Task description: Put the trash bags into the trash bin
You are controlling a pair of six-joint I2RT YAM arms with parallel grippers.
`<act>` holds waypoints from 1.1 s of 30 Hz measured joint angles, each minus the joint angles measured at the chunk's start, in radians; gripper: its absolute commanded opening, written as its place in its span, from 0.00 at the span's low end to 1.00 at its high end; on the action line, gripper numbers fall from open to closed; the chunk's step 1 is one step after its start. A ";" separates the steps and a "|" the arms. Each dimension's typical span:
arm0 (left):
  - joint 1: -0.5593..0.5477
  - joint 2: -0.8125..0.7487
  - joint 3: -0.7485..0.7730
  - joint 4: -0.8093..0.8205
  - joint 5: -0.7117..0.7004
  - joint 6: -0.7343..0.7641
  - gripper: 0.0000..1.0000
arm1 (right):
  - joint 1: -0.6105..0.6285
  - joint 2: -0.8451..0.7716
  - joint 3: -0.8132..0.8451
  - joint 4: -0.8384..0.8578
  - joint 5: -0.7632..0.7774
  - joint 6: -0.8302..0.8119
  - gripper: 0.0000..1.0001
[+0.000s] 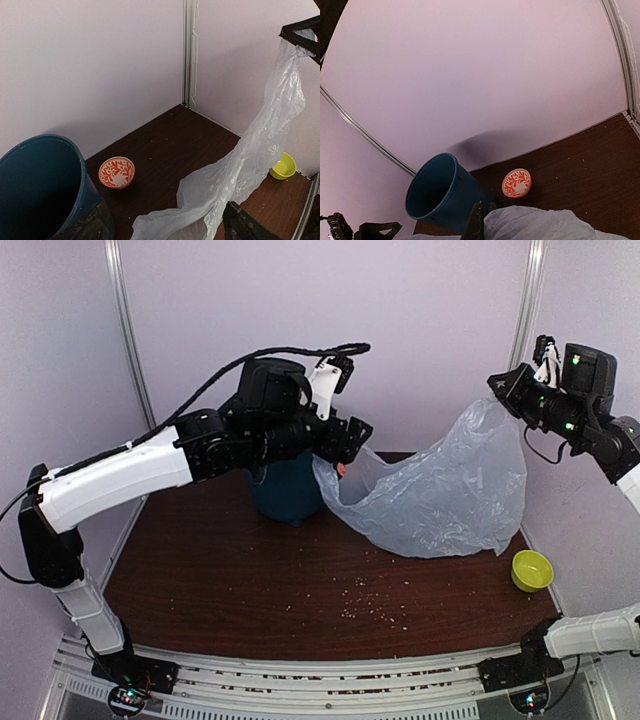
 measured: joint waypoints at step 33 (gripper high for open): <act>0.562 -0.033 0.054 -0.371 -0.050 -0.316 0.71 | -0.061 0.051 -0.011 0.023 0.090 -0.055 0.00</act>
